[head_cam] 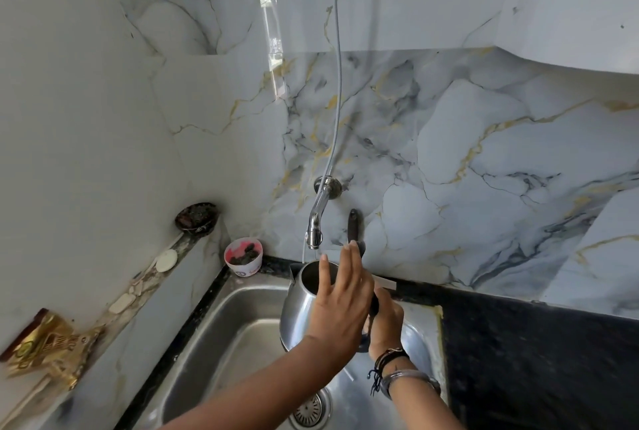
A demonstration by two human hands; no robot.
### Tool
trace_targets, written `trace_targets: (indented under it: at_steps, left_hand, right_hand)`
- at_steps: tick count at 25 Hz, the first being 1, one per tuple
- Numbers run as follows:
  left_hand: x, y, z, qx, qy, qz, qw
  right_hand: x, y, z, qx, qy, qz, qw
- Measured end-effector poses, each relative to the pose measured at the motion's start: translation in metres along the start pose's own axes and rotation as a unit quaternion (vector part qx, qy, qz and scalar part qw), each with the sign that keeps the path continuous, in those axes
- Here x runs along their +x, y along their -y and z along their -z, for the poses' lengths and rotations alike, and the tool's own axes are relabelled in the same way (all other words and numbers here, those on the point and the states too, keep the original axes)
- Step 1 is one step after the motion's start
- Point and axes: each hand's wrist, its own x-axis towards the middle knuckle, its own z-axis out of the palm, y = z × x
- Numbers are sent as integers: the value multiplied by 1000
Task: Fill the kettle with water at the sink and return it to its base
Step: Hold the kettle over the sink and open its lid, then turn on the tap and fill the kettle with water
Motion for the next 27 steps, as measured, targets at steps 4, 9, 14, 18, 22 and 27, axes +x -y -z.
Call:
trace_targets:
  at_steps: [4,9,14,18,22,27]
  left_hand:
    - [15,4,-3,-99,-64,37,992]
    - [32,39,-25,-257,-168,167,937]
    - [85,106,-50,-168,46,265,948]
    - [124,99,-61,-144,167,230,948]
    - [148,99,-75,-260,212,288,897]
    - [155,121,-84,-365,288,231,855]
  right_hand:
    - [18,-8,-5,0,-14,-6,1000]
    - [36,-18,-7,32,-18,-47,998]
    - [52,-28,-9,21,-4,-83,996]
    - [62,-31,-19,31,2,-95,995]
    - [73,-29,-22,34,-1,-105,994]
    - [82,-31,-26,51,0,-109,993]
